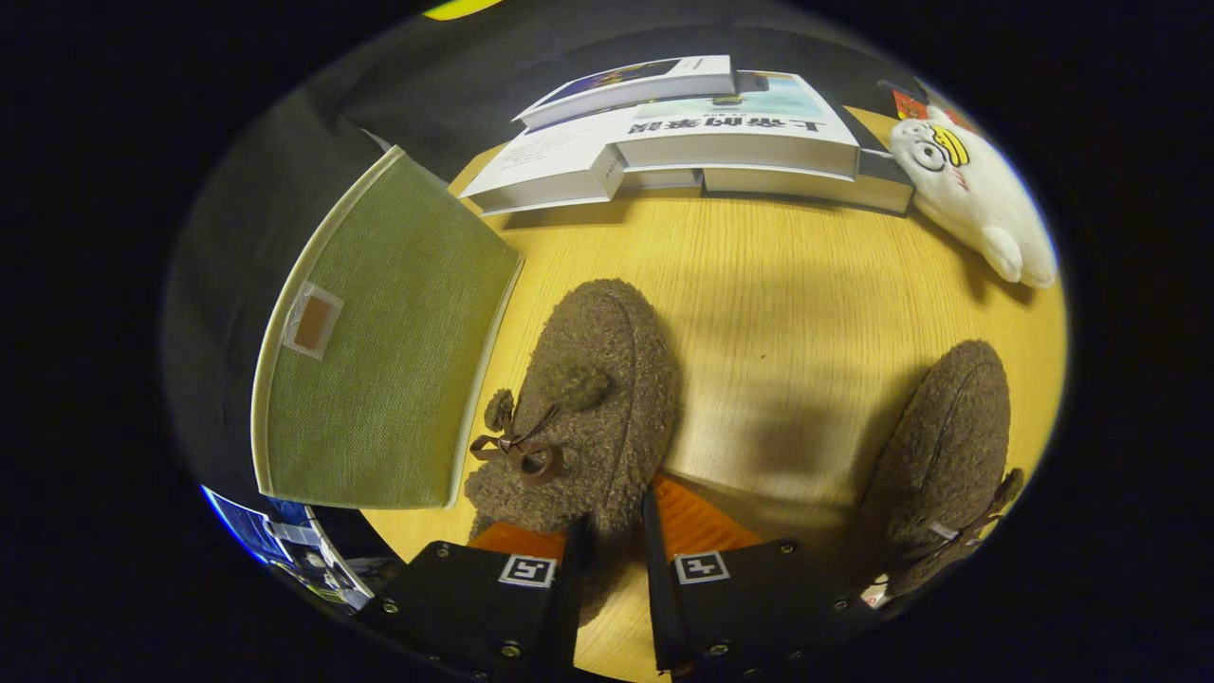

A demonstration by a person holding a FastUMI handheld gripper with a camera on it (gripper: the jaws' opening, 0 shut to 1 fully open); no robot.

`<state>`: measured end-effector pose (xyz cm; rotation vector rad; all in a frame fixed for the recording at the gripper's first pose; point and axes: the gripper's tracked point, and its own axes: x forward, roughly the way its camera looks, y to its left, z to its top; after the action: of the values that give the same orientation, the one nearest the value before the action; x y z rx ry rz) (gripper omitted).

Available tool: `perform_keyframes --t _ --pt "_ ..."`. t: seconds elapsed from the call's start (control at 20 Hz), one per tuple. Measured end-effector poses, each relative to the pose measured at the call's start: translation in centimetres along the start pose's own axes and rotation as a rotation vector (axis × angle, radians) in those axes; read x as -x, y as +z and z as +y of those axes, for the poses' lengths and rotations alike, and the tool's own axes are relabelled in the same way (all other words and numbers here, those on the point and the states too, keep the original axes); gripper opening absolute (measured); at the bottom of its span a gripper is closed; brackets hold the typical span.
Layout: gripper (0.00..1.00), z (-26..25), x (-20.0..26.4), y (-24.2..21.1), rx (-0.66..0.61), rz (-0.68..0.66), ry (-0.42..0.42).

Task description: Open the storage box then place both shoes into the box .Put the left shoe in first, then the right shoe, with the right side of both shoes facing outward in a uniform manner.

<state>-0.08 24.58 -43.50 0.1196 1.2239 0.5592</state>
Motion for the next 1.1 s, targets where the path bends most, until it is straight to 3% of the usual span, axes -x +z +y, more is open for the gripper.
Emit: perform_keyframes --t 0.05,0.1,0.7,1.1 --pt "0.13 -0.2 0.2 0.1 -0.029 0.004 -0.02" --pt "0.02 -0.4 -0.1 0.0 -0.025 0.013 -0.03" --pt "0.01 3.4 10.9 6.3 -0.087 -0.122 -0.06" --pt "0.02 11.7 14.4 11.6 -0.052 -0.195 -0.005"
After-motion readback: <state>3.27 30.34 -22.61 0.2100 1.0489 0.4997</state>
